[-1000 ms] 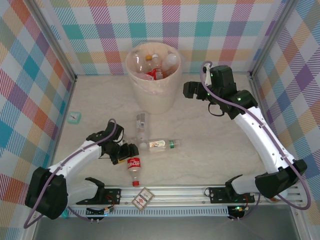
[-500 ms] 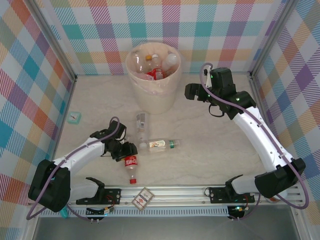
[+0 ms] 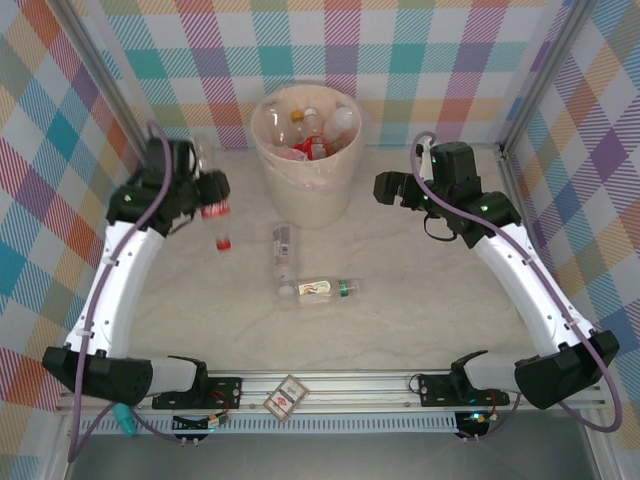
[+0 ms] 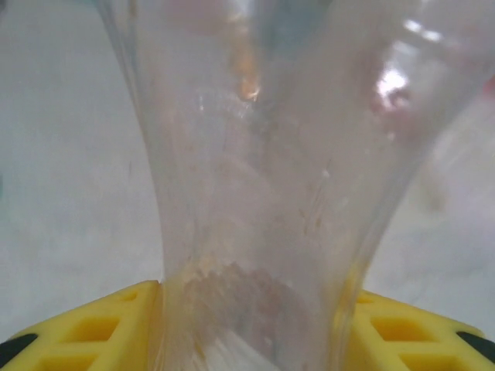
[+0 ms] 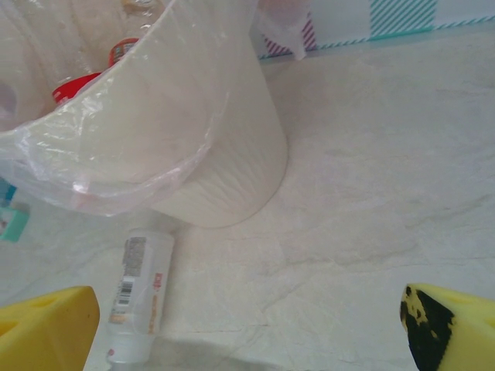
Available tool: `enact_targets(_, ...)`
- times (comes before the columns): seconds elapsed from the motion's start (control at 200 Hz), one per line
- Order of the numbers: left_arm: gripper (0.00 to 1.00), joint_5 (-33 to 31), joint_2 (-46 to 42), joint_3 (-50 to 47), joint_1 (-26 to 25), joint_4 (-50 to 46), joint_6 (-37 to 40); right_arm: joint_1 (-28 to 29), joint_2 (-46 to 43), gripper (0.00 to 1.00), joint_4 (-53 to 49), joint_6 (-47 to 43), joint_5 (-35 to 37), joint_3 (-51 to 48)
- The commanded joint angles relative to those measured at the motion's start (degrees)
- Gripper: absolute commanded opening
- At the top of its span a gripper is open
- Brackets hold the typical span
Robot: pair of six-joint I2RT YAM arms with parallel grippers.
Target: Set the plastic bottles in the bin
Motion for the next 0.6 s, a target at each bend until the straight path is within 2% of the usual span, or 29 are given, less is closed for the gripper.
enact_targets(0.0, 0.44, 3.02, 5.26, 11.07, 0.13, 6.02, 4.03, -0.23, 1.05, 1.0, 5.18, 2.66, -6.01, -0.63)
enact_targets(0.1, 0.41, 6.94, 9.93, 17.94, -0.06, 15.96, 0.85, -0.23, 0.81, 1.0, 6.92, 4.2, -7.0, -1.97)
enact_targets(0.22, 0.39, 10.76, 14.73, 19.16, -1.05, 30.89, -4.74, -0.17, -0.18, 1.0, 8.55, 5.65, -6.84, -4.08)
enact_targets(0.295, 0.39, 11.92, 18.47, 20.69, -2.96, 37.87, -5.14, -0.23, -0.42, 1.0, 9.29, 6.31, -6.84, -4.69)
enact_targets(0.47, 0.39, 14.91, 29.08, 30.58, -6.2, 39.49, -4.59, -0.04, -1.13, 0.99, 10.26, 7.87, -9.11, -5.59)
enact_targets(0.595, 0.39, 15.77, 33.03, 33.25, -8.31, 38.42, -4.12, 0.37, -3.61, 0.99, 8.58, 8.7, -8.26, -8.52)
